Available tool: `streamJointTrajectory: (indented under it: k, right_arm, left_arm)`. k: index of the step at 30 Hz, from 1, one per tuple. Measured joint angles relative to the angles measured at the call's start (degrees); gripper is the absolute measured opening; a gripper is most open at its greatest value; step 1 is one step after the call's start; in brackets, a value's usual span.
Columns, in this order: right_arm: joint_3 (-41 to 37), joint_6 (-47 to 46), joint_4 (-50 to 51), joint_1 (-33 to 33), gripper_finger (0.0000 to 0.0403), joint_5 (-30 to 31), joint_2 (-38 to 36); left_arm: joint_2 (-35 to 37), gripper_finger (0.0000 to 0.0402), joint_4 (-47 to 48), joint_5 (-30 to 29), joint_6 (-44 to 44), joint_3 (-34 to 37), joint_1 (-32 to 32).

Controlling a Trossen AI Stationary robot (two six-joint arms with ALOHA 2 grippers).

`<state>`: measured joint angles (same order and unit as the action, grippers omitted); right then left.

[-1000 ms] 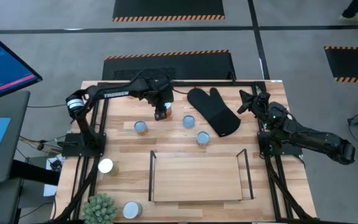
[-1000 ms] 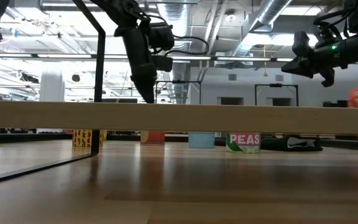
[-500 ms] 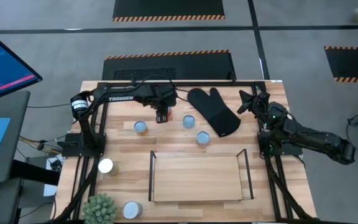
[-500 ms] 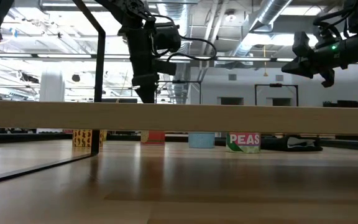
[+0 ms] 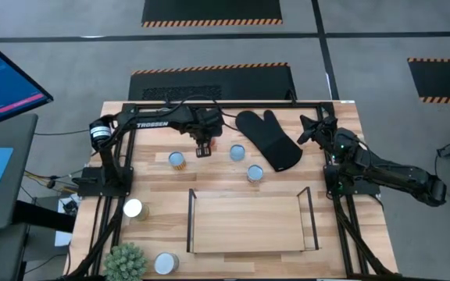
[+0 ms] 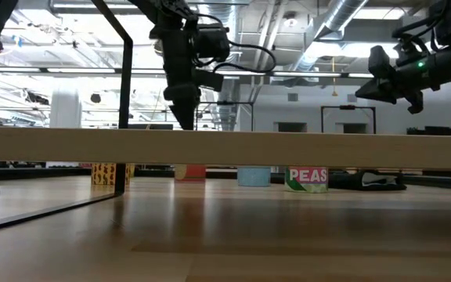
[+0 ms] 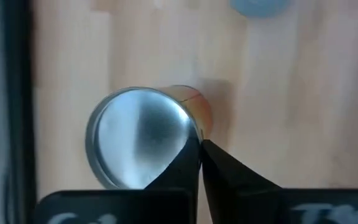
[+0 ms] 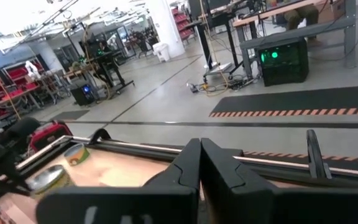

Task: Pick and place cans onto a shelf
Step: Put the canned pineapple on the shelf

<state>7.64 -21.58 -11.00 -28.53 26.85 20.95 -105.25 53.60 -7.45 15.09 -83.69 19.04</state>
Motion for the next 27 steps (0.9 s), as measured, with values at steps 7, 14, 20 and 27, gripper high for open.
streamJointTrajectory:
  k: [7,14,20,27]
  right_arm:
    - [0.0,0.0,1.5,0.0,0.0033,0.0,0.0]
    - [0.0,-1.0,5.4,0.0,0.0033,0.0,0.0]
    - [0.0,-8.5,6.3,0.0,0.0033,0.0,0.0]
    - [0.0,-9.6,6.3,0.0,0.0033,0.0,0.0]
  left_arm:
    - [0.0,0.0000,12.9,4.1,0.4,-12.1,-0.8]
    - [0.1,0.0000,21.4,4.4,0.7,-23.0,-5.0]
    - [0.1,0.0000,22.8,4.1,0.7,-26.0,-10.8]
    - [0.1,0.0000,22.6,2.0,-0.3,-26.1,-18.2]
